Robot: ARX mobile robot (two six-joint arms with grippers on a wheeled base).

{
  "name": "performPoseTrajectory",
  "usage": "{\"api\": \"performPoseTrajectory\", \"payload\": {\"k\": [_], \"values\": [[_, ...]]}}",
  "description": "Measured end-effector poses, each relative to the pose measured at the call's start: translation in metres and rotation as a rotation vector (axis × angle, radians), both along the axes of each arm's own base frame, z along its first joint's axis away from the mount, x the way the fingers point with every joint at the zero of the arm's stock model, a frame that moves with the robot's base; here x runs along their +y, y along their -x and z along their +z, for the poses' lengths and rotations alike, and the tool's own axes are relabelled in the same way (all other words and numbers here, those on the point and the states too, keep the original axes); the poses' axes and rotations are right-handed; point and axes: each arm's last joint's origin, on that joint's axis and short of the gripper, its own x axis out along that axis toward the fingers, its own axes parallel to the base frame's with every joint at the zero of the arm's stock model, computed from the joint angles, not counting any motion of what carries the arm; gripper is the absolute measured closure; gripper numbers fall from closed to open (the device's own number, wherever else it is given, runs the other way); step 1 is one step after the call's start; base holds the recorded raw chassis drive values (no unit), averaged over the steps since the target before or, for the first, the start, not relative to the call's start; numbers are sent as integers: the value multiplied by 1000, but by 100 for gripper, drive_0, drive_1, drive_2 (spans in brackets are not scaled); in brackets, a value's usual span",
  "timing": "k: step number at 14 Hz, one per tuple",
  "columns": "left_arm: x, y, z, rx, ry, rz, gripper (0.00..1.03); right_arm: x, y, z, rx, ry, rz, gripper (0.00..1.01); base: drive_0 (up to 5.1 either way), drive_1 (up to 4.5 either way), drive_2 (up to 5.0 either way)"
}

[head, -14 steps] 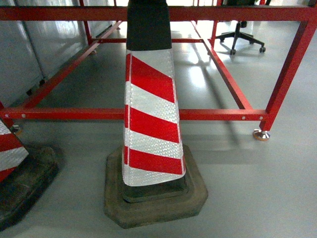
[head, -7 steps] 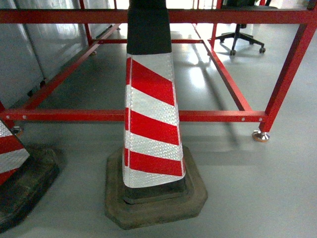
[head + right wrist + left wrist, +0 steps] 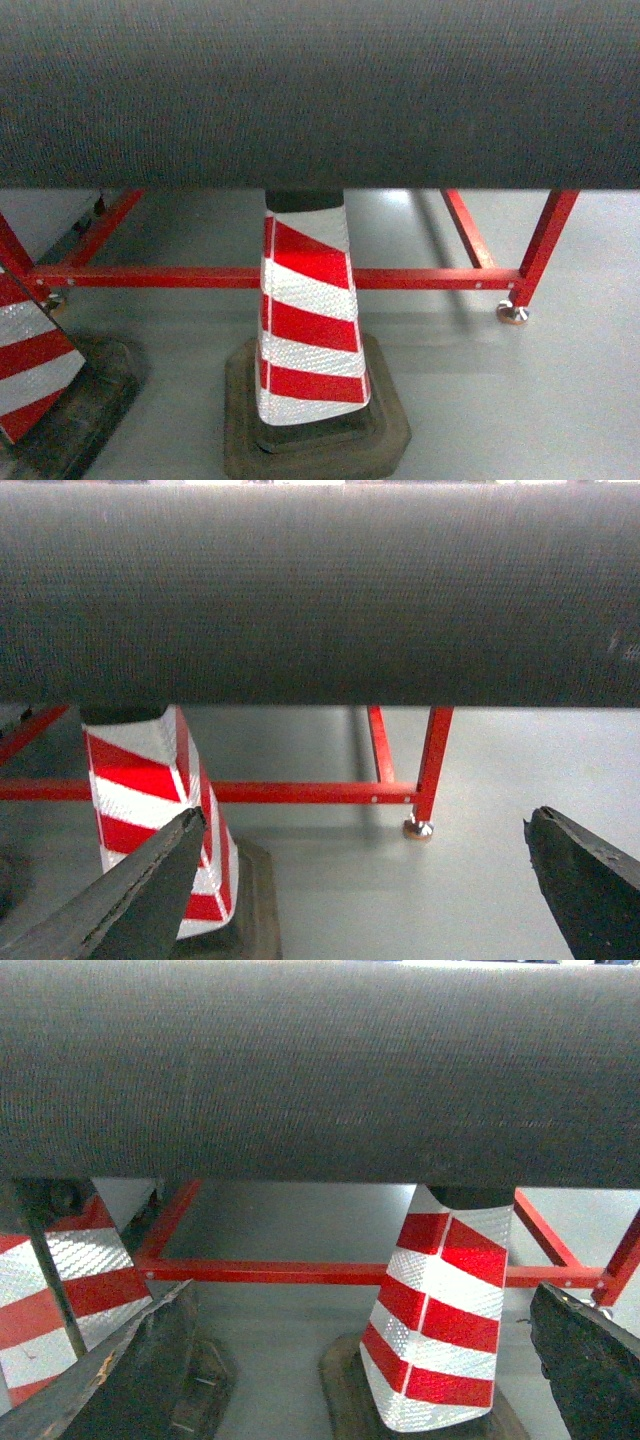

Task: Pick blue part to blue bin on bottom shelf

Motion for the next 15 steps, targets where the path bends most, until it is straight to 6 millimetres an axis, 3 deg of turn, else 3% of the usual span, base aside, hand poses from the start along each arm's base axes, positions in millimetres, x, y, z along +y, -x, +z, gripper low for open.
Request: {"api": "performPoseTrajectory", "payload": {"k": [15], "values": [[0, 0, 0, 0, 0, 1, 5, 0, 0, 0, 0, 3, 2, 3, 0, 0, 0]]}}
